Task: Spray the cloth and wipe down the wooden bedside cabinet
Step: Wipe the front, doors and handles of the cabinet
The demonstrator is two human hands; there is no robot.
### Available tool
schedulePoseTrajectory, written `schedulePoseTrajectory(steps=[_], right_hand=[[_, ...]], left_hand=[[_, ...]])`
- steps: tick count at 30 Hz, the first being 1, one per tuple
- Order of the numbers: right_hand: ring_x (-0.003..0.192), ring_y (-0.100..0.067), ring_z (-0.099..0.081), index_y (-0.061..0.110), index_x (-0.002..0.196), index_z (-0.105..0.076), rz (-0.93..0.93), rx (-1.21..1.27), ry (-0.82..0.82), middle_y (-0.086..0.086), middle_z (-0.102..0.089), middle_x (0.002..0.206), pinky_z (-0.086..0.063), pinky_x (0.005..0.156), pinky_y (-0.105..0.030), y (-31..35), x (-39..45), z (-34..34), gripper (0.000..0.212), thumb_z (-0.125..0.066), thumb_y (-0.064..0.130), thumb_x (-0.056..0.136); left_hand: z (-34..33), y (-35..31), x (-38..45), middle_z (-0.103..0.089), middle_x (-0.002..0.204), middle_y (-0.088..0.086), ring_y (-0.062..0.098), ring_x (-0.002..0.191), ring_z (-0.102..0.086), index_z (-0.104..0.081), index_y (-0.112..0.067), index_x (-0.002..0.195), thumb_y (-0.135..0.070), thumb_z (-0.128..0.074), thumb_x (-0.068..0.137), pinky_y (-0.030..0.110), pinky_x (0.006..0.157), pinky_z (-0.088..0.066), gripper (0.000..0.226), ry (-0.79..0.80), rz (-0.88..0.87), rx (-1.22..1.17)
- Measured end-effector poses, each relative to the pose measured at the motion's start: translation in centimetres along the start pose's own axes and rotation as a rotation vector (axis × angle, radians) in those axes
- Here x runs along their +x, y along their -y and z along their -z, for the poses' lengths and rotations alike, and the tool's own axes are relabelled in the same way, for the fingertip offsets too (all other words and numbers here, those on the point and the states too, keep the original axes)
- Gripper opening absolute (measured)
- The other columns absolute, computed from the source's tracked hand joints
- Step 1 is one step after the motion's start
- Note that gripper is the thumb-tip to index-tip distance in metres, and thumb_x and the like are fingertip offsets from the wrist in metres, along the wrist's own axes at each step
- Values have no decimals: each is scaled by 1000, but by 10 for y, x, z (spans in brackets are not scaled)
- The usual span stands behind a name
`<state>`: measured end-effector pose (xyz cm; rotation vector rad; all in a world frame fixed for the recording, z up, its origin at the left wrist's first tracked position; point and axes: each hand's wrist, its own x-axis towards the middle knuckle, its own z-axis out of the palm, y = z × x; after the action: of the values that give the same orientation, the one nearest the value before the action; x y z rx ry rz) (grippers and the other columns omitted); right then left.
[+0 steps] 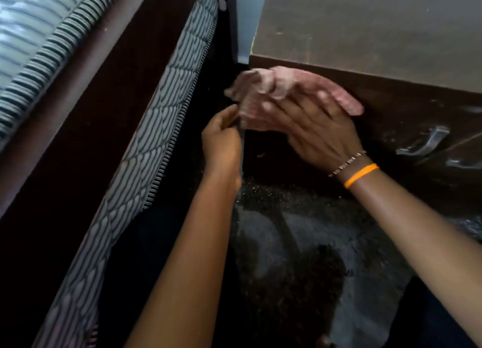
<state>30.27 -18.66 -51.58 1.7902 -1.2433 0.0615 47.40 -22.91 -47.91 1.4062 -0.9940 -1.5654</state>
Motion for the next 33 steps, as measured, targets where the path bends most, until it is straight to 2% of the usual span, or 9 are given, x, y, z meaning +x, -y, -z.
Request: schedulePoseTrajectory(steps=[3,7,11,15,17,20,25,29,33], right_hand=[[126,-18,-29,22,148,-5,-152,-56,83,4,-30,141,-1,113,-36,-16,-41,8,81,-55,22,84],[130,-17,-22,23,149,-9,-227,-57,112,3,-29,138,6,116,-39,-11,-35,14,83,-55,20,80],[133,-17,-24,18,146,-23,11,-11,84,1,-27,146,12,116,-34,-1,12,10,66,-45,19,84],[136,-15,-24,13,145,-27,62,1,61,0,-38,149,4,115,-32,8,39,6,57,-37,14,89],[135,-17,-26,13,145,-27,-18,67,86,0,-39,148,-2,114,-31,6,21,11,58,-38,11,88],[126,-23,-30,16,144,-23,-251,92,161,-3,-34,145,-13,108,-37,-8,-27,19,65,-45,9,83],[134,-20,-10,20,143,-16,-442,36,95,-5,-24,142,-5,111,-39,9,-39,14,63,-40,11,86],[133,-20,-28,12,141,-32,-177,156,51,-2,-41,145,5,114,-31,20,17,8,60,-42,12,82],[137,-12,-35,17,145,-29,-82,118,104,3,-39,148,3,115,-32,26,32,5,55,-38,14,90]], left_hand=[[-2,0,-1,-62,107,-7,-6,81,-52,-61,-12,118,13,-23,84,-4,54,-40,57,44,-12,50],[1,0,0,-66,98,-3,-3,83,-58,-65,-6,113,15,-23,84,-1,58,-44,55,4,-33,4],[0,3,10,-65,94,6,12,87,-61,-63,2,108,13,-23,86,10,70,-50,47,-2,34,-153],[1,7,15,-67,95,10,15,83,-64,-62,4,106,6,-28,91,13,61,-54,37,25,118,-290],[4,10,18,-68,96,4,13,87,-64,-64,-2,103,6,-28,90,9,58,-50,39,46,99,-226],[7,13,23,-68,109,4,12,99,-63,-67,-8,103,4,-30,91,10,70,-49,41,68,47,-153],[4,16,24,-69,98,5,12,95,-65,-68,-8,90,15,-28,84,13,81,-51,46,36,3,-156],[-1,18,26,-65,88,8,12,80,-63,-65,6,97,17,-28,83,19,81,-52,42,-14,36,-262],[-9,29,12,-66,96,19,23,86,-63,-63,10,104,15,-34,82,32,83,-53,37,-93,36,-394]])
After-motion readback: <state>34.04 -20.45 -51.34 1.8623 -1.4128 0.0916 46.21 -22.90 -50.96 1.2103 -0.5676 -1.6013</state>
